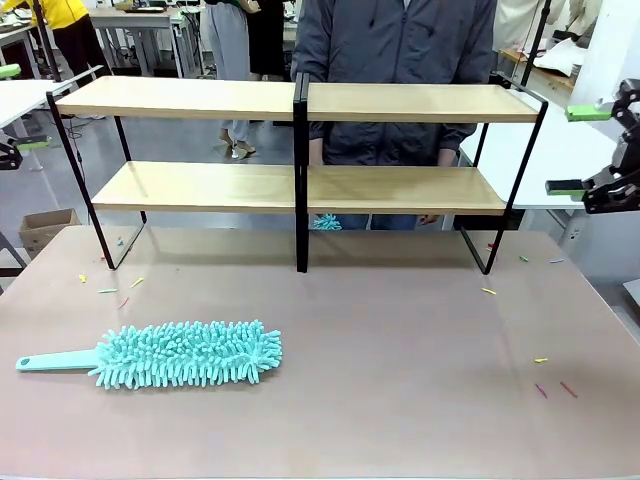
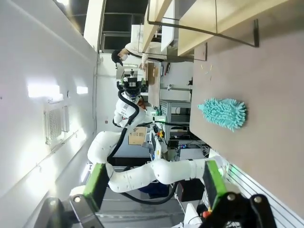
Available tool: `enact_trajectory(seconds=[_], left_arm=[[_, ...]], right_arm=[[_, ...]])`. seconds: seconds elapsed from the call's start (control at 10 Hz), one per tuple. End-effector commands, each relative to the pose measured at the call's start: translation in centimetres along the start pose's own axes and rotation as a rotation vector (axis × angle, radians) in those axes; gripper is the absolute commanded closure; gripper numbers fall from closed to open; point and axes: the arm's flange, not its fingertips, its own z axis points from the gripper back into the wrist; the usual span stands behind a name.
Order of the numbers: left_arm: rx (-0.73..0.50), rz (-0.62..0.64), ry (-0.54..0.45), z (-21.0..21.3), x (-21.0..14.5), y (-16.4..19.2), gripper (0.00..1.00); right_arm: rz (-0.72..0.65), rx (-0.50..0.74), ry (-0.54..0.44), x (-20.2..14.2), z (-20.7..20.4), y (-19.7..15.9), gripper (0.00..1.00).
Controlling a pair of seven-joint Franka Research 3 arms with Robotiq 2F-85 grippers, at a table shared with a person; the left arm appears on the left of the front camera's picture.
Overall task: Clean the shelves.
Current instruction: Place the Duster on the table.
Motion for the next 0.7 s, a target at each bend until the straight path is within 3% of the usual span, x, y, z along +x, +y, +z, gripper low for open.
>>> enact_trajectory(seconds=[0.0,0.6], left_arm=[[-0.001,-0.031,0.046,0.09,0.15,0.02,0.00],[-0.001,-0.031,0.046,0.09,0.15,0.02,0.00]], right_arm=[[-0.008,0.004,0.016,0.01,-0.13,0.07,0.00],[-0.008,0.004,0.016,0.01,-0.13,0.07,0.00]])
